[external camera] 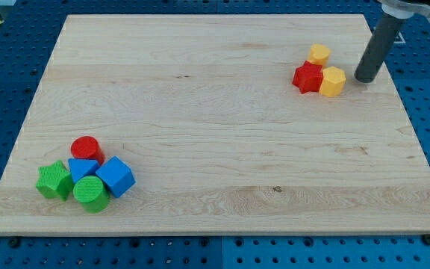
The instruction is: Slide the yellow hexagon towards top left
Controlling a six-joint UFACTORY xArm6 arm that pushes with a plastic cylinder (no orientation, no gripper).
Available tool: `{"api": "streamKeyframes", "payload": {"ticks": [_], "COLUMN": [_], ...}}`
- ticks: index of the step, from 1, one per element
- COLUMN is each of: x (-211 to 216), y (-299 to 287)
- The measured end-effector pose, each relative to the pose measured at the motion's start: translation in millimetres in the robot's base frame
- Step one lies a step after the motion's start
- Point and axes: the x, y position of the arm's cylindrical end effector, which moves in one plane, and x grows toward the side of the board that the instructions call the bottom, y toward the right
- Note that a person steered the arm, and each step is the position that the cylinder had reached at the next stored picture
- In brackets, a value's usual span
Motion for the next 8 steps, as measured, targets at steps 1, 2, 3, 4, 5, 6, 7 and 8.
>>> {"api": "streamKeyframes", "payload": {"ticks": [1,2,3,4,5,6,7,8], "x": [0.0,0.1,3.4,5.0,12.8,33.2,40.1,39.9], "y": [-34.6,-56.3,-50.9,-25.5,-14.6,-14.6,-14.6,-14.6]}}
